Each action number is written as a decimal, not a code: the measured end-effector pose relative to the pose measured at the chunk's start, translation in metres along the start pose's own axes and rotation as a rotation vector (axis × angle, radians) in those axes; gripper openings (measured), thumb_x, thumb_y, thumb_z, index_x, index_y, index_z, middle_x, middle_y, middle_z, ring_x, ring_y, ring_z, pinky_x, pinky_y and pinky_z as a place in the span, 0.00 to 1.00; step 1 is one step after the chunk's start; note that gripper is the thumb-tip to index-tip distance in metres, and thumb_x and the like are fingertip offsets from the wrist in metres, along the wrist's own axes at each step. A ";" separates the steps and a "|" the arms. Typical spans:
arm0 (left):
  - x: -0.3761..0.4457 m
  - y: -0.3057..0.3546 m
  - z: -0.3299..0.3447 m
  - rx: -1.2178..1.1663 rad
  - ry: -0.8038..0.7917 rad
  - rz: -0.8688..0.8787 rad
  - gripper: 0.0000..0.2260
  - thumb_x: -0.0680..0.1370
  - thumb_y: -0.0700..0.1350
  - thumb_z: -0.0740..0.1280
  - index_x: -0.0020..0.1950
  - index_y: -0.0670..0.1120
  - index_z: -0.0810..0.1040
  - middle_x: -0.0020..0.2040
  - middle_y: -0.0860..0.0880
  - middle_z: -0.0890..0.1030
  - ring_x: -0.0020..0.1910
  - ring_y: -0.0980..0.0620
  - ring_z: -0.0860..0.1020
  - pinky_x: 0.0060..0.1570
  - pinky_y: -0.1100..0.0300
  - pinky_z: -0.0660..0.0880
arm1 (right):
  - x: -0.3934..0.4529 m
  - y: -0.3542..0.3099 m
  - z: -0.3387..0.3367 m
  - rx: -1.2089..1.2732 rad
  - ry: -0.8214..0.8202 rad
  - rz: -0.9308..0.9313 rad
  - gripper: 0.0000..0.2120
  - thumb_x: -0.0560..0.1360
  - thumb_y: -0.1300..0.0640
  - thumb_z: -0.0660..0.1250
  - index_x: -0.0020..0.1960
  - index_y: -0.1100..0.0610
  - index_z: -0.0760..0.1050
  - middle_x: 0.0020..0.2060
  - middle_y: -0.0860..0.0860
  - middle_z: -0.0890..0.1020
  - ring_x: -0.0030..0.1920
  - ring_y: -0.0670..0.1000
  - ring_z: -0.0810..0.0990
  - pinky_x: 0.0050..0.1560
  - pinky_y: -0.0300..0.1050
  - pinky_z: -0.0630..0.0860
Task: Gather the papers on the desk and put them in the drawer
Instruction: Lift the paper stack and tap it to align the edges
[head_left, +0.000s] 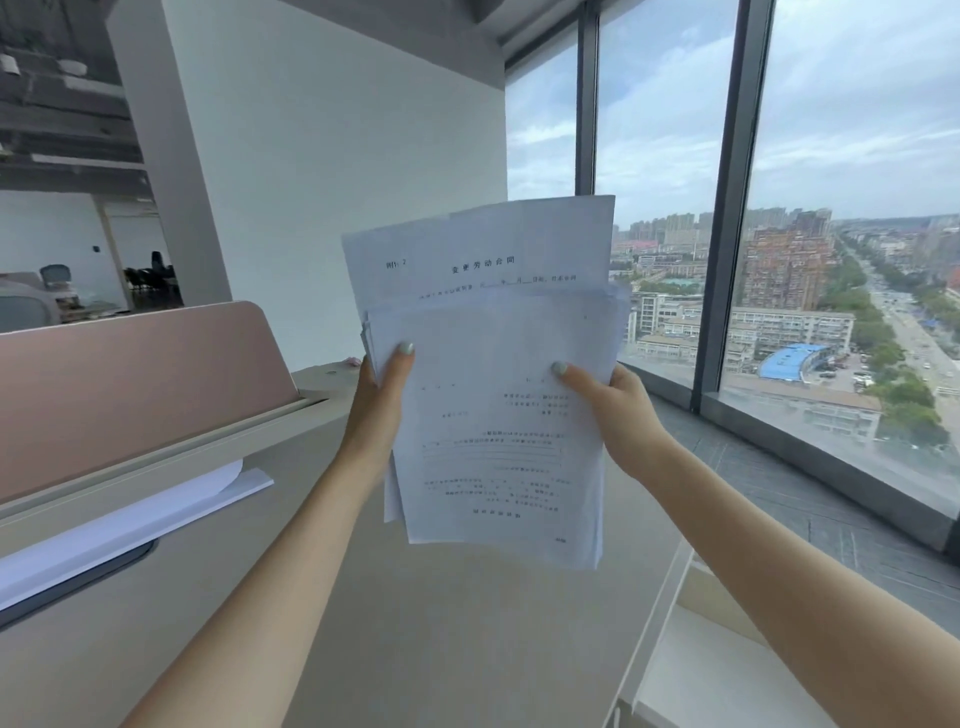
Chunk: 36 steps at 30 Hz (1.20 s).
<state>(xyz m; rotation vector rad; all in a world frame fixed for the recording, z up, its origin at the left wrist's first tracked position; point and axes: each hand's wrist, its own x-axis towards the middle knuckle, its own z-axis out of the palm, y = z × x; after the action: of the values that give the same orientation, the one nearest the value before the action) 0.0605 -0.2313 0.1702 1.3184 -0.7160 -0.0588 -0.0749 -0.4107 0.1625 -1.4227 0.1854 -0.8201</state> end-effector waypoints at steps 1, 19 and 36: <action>0.002 0.003 -0.001 -0.010 0.025 0.001 0.28 0.71 0.63 0.61 0.69 0.55 0.65 0.67 0.58 0.71 0.67 0.58 0.68 0.67 0.57 0.62 | 0.003 -0.006 0.000 0.023 -0.022 -0.001 0.06 0.71 0.57 0.70 0.47 0.56 0.80 0.40 0.50 0.86 0.41 0.52 0.84 0.47 0.49 0.82; -0.013 -0.011 0.005 0.070 0.054 -0.015 0.15 0.78 0.56 0.55 0.63 0.53 0.67 0.60 0.59 0.72 0.62 0.58 0.70 0.60 0.59 0.65 | -0.002 0.005 -0.008 -0.027 -0.075 -0.008 0.12 0.67 0.53 0.73 0.50 0.52 0.79 0.47 0.48 0.85 0.47 0.48 0.84 0.46 0.42 0.80; -0.019 0.003 0.001 0.124 0.122 0.092 0.24 0.80 0.53 0.52 0.75 0.56 0.48 0.77 0.57 0.53 0.74 0.60 0.52 0.63 0.65 0.53 | -0.010 0.008 -0.009 -0.101 -0.139 0.027 0.08 0.71 0.55 0.70 0.50 0.51 0.79 0.47 0.50 0.85 0.49 0.52 0.84 0.51 0.49 0.80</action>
<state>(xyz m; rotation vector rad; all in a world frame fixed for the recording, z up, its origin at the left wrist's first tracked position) 0.0438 -0.2233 0.1647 1.3932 -0.6832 0.1411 -0.0837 -0.4124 0.1497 -1.5636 0.1410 -0.6946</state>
